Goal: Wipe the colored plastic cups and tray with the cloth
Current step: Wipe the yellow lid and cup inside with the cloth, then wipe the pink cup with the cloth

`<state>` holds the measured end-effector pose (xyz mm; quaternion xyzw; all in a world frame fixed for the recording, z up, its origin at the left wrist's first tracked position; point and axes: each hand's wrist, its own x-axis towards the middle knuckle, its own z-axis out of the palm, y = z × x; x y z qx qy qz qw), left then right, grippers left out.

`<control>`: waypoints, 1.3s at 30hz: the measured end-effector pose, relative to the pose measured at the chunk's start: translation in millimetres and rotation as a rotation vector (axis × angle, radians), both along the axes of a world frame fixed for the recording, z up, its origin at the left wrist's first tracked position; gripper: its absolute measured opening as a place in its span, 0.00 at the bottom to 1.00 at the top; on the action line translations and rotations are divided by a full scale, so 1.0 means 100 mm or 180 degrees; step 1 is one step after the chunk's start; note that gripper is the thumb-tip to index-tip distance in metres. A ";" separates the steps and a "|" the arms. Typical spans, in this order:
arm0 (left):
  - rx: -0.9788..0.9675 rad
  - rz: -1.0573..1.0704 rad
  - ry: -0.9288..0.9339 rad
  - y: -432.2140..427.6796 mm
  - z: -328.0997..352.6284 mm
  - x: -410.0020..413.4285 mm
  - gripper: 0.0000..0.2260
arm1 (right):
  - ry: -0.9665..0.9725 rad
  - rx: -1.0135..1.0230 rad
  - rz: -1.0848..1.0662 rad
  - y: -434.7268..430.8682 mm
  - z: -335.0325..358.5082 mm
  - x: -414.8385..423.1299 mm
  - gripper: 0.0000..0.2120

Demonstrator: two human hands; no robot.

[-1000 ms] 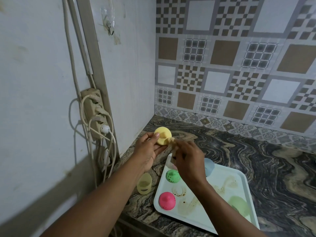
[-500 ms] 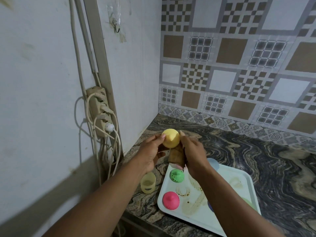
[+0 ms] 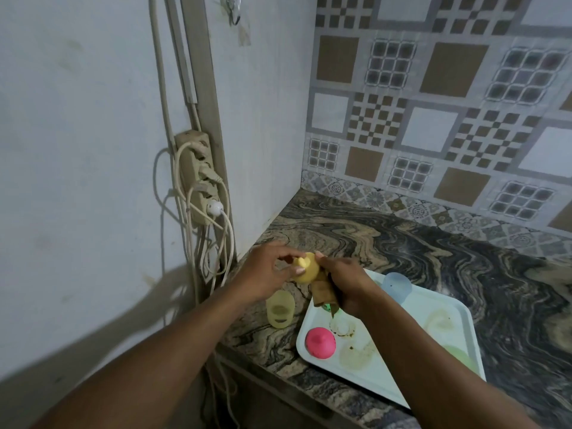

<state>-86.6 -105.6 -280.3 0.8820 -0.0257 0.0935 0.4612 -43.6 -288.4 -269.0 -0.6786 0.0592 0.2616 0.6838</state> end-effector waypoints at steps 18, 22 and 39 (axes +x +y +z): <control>0.0695 0.0583 0.0453 0.05 -0.87 -0.20 0.10 | 0.0134 -0.0689 -0.0414 -0.10 -0.75 -0.23 0.14; 0.0680 0.0453 0.0434 0.08 -0.90 -0.19 0.09 | 0.0210 -0.0638 -0.0445 -0.14 -0.76 -0.24 0.13; 0.0846 0.0371 0.0830 0.04 -0.86 -0.19 0.09 | 0.0443 -0.0009 -0.0472 -0.05 -0.83 -0.27 0.11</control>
